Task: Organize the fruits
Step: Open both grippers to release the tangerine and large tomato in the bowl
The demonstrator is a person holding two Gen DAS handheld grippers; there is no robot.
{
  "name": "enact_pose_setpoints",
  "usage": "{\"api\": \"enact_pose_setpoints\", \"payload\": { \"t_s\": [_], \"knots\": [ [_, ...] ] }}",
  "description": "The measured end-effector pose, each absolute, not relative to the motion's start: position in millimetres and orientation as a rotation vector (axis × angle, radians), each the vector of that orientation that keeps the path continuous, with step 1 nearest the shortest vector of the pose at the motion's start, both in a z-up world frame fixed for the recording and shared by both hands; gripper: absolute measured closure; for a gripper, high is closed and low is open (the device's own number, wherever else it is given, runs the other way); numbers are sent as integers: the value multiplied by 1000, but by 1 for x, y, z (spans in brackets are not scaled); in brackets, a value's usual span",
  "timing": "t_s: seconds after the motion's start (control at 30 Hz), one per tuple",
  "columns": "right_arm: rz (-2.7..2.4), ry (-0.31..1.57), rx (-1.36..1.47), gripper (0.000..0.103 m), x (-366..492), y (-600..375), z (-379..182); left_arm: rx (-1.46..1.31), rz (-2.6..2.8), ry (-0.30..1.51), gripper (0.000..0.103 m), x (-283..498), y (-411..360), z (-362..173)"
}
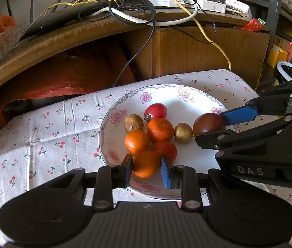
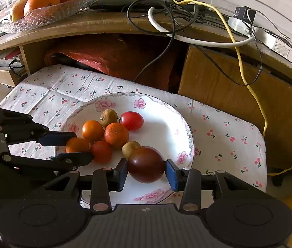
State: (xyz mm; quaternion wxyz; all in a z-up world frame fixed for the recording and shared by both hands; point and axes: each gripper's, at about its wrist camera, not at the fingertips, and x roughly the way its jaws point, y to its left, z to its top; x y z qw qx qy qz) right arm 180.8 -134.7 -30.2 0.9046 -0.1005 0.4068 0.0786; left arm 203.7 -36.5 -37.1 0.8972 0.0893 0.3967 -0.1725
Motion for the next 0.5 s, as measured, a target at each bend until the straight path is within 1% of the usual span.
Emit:
{"api": "enact_pose_setpoints", "payload": {
  "t_s": [0.5],
  "knots": [
    [144, 822, -200, 63, 176, -137, -25, 199, -348, 823, 63, 202, -40, -35]
  ]
}}
